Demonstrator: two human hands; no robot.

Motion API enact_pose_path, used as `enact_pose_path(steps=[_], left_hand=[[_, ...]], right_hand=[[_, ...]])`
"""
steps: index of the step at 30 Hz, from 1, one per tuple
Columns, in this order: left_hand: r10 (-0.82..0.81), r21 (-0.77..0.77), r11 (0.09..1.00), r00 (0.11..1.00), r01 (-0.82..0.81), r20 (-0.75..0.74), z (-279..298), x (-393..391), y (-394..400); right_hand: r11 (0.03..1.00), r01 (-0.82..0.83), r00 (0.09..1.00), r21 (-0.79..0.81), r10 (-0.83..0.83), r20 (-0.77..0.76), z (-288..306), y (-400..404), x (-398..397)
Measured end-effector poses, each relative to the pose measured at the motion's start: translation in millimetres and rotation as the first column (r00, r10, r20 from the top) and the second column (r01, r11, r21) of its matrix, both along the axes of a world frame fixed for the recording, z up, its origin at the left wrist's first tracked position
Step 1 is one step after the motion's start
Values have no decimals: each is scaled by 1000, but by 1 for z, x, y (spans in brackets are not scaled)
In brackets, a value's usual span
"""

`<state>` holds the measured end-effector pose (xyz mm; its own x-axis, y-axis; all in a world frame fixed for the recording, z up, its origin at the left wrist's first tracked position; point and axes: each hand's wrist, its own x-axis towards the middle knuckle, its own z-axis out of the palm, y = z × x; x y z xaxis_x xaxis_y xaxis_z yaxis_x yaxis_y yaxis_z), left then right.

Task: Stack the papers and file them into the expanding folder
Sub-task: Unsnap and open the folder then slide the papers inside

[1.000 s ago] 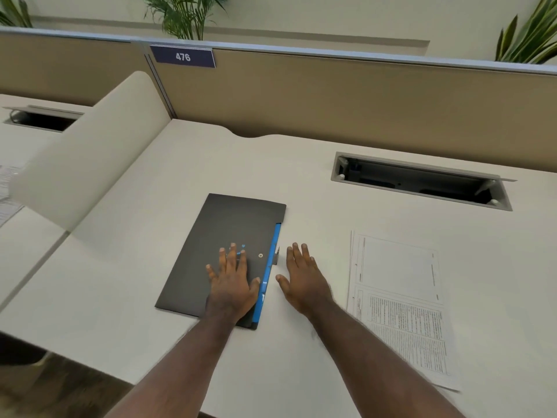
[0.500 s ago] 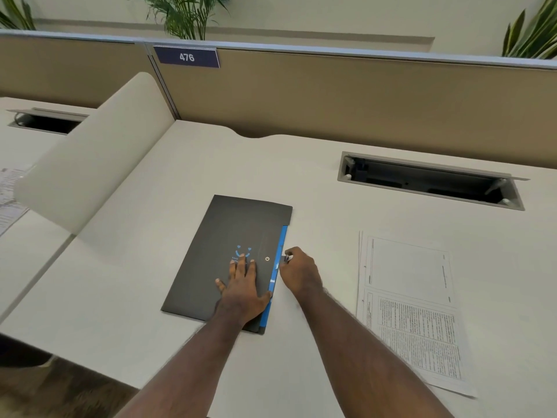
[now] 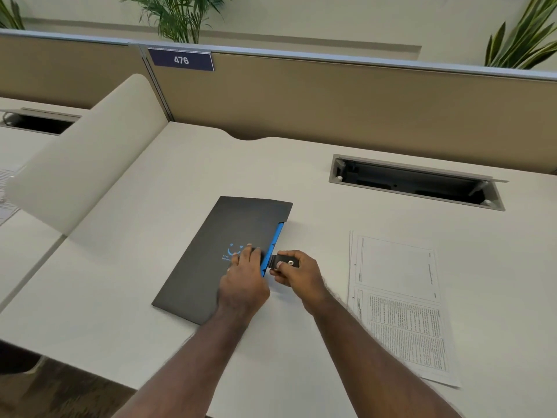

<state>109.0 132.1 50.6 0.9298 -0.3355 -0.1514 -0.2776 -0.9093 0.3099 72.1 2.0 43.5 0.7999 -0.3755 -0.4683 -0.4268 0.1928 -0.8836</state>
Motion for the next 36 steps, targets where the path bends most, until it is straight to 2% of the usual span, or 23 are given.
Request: enact_pose_path(steps=[10, 20, 25, 31, 36], left_hand=[[133, -114, 987, 981, -117, 143, 81, 1, -34], [90, -210, 976, 986, -59, 143, 132, 13, -40], [159, -217, 967, 983, -136, 91, 127, 29, -35], [161, -249, 957, 986, -147, 41, 122, 33, -30], [95, -287, 947, 978, -147, -185, 124, 29, -30]], right_hand=[[996, 55, 988, 69, -64, 143, 65, -35, -29], [993, 116, 965, 15, -116, 234, 106, -82, -53], [987, 140, 966, -79, -119, 230, 117, -109, -62], [966, 160, 970, -204, -115, 216, 120, -124, -75], [959, 181, 964, -218, -129, 233, 126, -132, -82]])
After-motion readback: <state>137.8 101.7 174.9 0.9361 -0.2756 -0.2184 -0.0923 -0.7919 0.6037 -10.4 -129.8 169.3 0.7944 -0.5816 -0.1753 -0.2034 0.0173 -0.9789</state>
